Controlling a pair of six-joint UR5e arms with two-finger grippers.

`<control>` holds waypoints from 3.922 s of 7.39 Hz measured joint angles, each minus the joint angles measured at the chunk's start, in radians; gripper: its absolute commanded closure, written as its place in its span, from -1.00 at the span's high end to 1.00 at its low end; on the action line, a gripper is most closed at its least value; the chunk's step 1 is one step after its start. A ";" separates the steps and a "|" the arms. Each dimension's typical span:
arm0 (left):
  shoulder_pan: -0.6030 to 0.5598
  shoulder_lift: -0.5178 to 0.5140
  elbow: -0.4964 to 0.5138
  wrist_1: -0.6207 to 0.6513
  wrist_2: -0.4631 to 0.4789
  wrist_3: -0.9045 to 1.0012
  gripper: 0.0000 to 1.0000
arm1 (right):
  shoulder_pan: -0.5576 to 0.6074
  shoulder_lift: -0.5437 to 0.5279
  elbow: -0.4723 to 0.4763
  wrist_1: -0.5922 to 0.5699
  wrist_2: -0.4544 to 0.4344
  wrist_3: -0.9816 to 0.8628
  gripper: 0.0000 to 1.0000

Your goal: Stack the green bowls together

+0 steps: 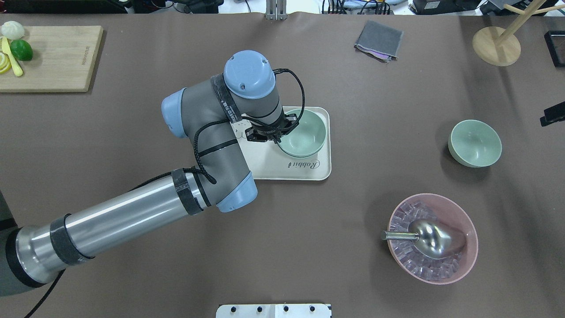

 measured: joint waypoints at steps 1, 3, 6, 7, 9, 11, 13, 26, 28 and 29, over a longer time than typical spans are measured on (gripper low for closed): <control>0.000 0.000 0.000 0.000 0.000 0.000 -1.00 | 0.000 0.000 0.000 0.000 0.000 0.000 1.00; 0.002 0.000 0.000 0.000 0.000 -0.001 -1.00 | 0.000 0.000 0.000 0.000 0.000 0.000 1.00; 0.003 0.000 0.000 0.000 0.000 -0.003 -1.00 | 0.000 0.000 0.000 0.000 0.001 0.000 1.00; 0.003 0.000 0.000 0.000 0.000 -0.003 -1.00 | 0.000 0.000 0.001 0.000 0.001 0.000 1.00; 0.003 0.000 0.000 -0.001 0.000 -0.003 -1.00 | 0.000 0.000 0.001 0.000 0.001 0.000 1.00; 0.003 0.000 0.000 -0.004 0.000 -0.003 -0.74 | 0.000 0.001 0.002 0.000 0.001 0.000 1.00; 0.003 0.004 0.000 -0.024 0.001 -0.003 0.95 | 0.000 0.000 0.001 0.000 0.001 0.000 1.00; -0.124 0.482 -0.514 0.011 -0.111 0.328 0.97 | -0.049 0.012 -0.014 0.005 0.001 0.036 1.00; -0.268 0.640 -0.542 0.014 -0.200 0.651 0.97 | -0.082 0.039 -0.043 0.029 -0.004 0.087 1.00; -0.368 0.721 -0.543 0.015 -0.269 0.837 0.97 | -0.106 0.046 -0.069 0.081 -0.014 0.134 1.00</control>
